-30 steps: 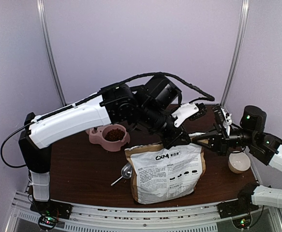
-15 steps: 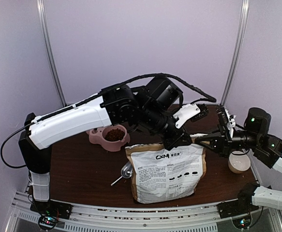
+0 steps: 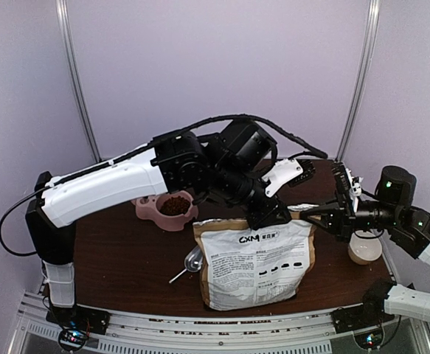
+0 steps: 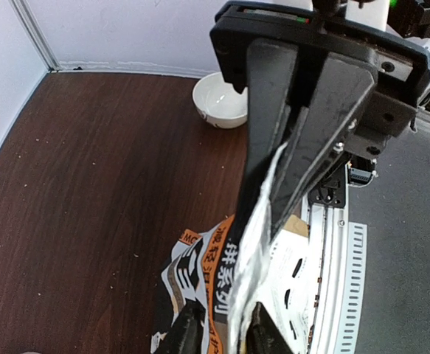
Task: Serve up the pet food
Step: Press the seal on the pet food bag.
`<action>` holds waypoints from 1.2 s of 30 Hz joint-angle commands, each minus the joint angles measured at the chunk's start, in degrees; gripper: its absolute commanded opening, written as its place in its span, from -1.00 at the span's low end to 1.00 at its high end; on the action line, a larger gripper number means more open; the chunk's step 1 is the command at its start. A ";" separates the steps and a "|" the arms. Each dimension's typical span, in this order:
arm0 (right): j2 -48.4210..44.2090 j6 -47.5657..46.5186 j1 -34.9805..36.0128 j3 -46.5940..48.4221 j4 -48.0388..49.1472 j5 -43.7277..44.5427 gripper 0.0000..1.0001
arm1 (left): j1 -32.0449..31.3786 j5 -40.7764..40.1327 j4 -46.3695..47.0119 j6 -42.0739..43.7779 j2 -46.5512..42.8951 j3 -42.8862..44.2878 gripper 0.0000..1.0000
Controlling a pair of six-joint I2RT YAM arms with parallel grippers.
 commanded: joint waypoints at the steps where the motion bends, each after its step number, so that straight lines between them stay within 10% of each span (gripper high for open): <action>1: -0.93 0.26 -0.45 1.55 -1.20 3.03 -1.00 | 0.06 -2.96 -1.76 0.95 -3.18 -1.08 -0.59; 8: -0.99 0.57 -0.43 1.76 -0.90 3.02 -1.00 | 0.06 -3.72 -3.20 1.07 -3.88 -1.94 -1.00; 20: -2.36 -0.23 -0.45 2.66 -2.43 4.49 -1.00 | 0.07 -7.25 -5.66 1.10 -5.29 -3.81 -0.74; 25: -2.57 -0.09 -0.45 2.66 -2.44 4.66 -1.00 | 0.06 -8.90 -6.54 1.17 -6.11 -4.85 -1.00; 36: -4.15 -0.39 -0.57 3.08 -3.79 6.17 -1.00 | 0.09 -12.97 -6.62 1.07 -9.40 -8.41 -0.87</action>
